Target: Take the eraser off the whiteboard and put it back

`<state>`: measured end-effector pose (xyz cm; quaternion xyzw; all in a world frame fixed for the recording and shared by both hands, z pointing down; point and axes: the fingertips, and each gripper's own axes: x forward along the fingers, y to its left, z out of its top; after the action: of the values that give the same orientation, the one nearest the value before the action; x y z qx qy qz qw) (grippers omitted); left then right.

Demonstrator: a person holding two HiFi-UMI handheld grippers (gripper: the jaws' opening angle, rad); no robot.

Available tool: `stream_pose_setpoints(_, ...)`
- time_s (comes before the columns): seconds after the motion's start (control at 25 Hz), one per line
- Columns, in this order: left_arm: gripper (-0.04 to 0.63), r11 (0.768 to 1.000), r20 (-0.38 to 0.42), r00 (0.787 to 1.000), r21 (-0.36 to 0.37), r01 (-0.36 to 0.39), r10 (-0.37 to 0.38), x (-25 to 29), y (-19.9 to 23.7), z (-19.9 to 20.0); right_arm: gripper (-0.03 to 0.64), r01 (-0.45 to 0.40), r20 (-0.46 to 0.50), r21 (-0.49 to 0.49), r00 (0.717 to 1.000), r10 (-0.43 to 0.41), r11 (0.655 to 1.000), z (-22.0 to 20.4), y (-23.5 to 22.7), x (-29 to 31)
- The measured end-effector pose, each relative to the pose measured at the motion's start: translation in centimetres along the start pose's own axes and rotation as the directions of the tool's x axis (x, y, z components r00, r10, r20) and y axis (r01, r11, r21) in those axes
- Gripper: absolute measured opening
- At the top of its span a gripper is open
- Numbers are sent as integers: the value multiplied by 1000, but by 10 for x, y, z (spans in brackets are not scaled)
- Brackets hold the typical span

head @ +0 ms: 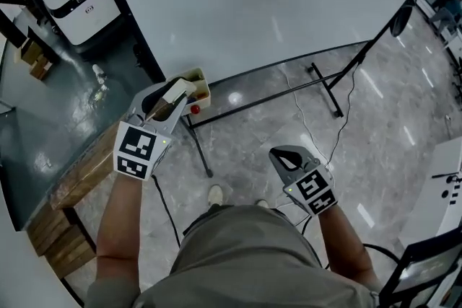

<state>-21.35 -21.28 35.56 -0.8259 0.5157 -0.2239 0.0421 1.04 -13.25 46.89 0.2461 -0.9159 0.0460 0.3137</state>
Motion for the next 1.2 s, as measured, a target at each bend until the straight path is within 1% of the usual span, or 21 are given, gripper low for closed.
stream_pose_setpoints(0.24, 161, 995, 8, 995, -14, -102, 103, -42, -19, 21, 2, -69, 19, -32, 997, 70, 997, -9, -14, -9)
stream_pose_setpoints(0.4, 160, 986, 3, 986, -13, -169, 169, -65, -33, 31, 2, -119, 31, -62, 992, 121, 991, -12, -18, -12)
stream_pose_setpoints(0.56, 160, 976, -17, 976, -20, -216, 216, -80, -46, 36, 2, -170, 37, -88, 984, 174, 982, -17, -17, -14)
stream_pose_setpoints(0.72, 161, 974, -14, 975, -44, -223, 223, -86, -56, 40, 2, -206, 39, -110, 977, 211, 972, -19, -16, -14)
stream_pose_setpoints(0.88, 161, 973, -24, 973, -29, -229, 229, -88, -59, 43, 2, -225, 40, -123, 972, 232, 967, -18, -16, -16)
stream_pose_setpoints(1.04, 161, 978, -22, 978, -17, -209, 208, -83, -57, 43, 2, -217, 48, -121, 973, 224, 969, -17, -18, -14)
stream_pose_setpoints(1.2, 161, 985, -20, 985, 3, -174, 174, -71, -48, 44, 2, -188, 50, -107, 980, 195, 976, -16, -25, -14)
